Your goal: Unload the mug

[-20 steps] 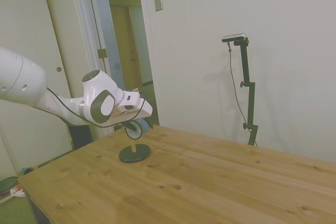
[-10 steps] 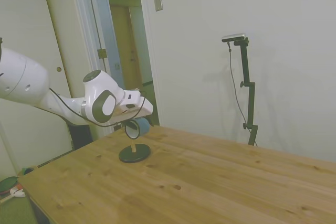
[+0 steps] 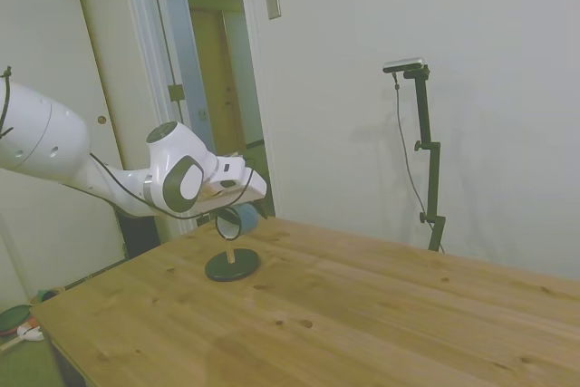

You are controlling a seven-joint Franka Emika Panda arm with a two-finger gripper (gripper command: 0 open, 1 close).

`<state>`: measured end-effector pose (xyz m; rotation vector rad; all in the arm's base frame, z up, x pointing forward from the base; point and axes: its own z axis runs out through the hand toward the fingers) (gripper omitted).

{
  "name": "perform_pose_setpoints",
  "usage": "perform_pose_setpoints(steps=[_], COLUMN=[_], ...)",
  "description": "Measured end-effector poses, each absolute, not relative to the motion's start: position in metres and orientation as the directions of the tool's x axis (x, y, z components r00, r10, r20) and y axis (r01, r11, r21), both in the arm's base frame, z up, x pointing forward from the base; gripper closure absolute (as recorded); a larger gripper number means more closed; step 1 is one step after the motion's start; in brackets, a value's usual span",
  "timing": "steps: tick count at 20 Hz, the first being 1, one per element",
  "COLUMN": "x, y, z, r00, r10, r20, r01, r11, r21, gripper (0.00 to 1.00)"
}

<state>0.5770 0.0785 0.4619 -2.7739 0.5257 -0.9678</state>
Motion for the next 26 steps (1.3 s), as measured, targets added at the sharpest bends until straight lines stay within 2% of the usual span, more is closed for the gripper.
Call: perform_pose_setpoints(steps=[26], x=[0.5751], y=[0.0772], z=[0.4585], r00=[0.739], r10=[-0.342], r20=[0.58], r01=[-0.254], r11=[-0.939], r21=[-0.23], gripper=[1.0])
